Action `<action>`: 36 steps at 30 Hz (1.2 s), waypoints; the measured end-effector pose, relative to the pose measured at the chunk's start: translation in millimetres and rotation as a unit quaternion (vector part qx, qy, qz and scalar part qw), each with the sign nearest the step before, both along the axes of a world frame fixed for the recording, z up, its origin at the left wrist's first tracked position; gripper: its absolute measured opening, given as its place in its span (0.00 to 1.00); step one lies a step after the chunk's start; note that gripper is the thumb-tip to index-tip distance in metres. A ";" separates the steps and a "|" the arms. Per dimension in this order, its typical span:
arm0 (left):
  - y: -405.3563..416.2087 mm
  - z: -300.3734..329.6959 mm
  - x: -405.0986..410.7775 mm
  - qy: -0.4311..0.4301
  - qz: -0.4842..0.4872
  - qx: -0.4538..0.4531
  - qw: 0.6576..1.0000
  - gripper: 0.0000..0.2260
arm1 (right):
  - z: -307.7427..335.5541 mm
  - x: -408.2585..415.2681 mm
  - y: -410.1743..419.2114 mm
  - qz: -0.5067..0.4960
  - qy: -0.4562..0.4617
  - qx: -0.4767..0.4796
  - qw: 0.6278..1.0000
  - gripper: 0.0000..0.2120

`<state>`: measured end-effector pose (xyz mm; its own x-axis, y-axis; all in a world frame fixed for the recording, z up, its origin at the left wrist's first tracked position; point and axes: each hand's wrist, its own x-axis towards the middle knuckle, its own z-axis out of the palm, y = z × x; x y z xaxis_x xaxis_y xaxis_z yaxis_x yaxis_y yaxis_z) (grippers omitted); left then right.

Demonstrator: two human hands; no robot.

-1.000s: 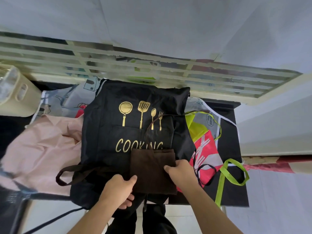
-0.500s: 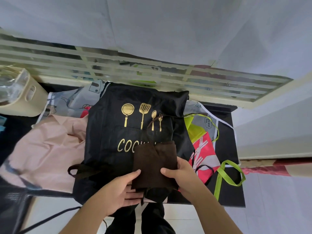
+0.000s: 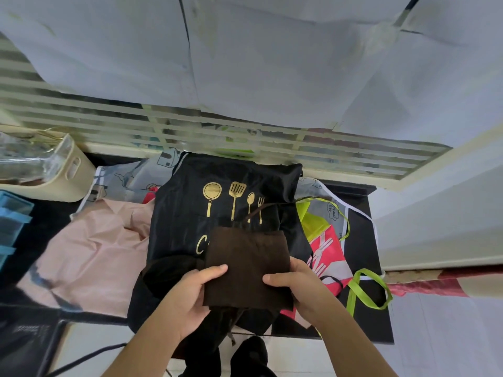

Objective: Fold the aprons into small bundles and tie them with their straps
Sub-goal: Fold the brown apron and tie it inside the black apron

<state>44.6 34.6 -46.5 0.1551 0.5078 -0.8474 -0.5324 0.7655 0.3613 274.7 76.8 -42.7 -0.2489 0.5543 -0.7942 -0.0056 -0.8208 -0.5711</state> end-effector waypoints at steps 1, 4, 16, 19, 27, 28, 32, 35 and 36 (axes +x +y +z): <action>2.2 1.2 -2.8 0.012 -0.008 0.013 1.000 0.19 | 1.9 0.2 2.2 0.012 -0.002 0.009 1.000 0.19; 9.4 11.8 -8.8 0.079 -0.050 0.055 0.994 0.20 | 11.7 0.3 8.6 0.060 -0.051 0.060 0.995 0.16; 19.6 31.4 -28.8 0.240 -0.238 0.044 0.940 0.10 | 43.4 7.7 12.1 0.185 -0.181 0.133 0.957 0.05; 16.9 32.9 -30.4 0.195 -0.245 0.007 0.950 0.13 | 44.6 5.1 5.9 0.139 -0.128 0.078 0.979 0.07; 7.2 37.8 -15.2 0.085 -0.140 0.062 0.984 0.15 | 29.1 -4.4 -16.8 0.025 -0.024 0.087 0.996 0.12; 5.5 36.6 -13.8 0.091 -0.130 0.065 0.985 0.16 | 25.7 -4.7 -20.2 0.019 -0.007 0.083 0.996 0.14; -0.3 29.6 -11.5 0.097 -0.102 0.063 0.988 0.16 | 14.9 -10.3 -29.6 0.017 -0.001 0.052 0.999 0.16; -1.7 26.6 -7.9 0.125 -0.103 0.068 0.985 0.18 | 13.7 -15.2 -29.7 -0.002 -0.012 0.054 0.998 0.14; -1.9 25.4 -5.6 0.139 -0.088 0.068 0.984 0.18 | 13.0 -16.0 -29.6 -0.015 -0.017 0.055 0.998 0.13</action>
<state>39.0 32.7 -21.1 0.0235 0.6055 -0.7955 -0.2620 0.7716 0.5796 258.6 47.2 -29.7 -0.2044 0.6451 -0.7362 -0.0083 -0.7532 -0.6577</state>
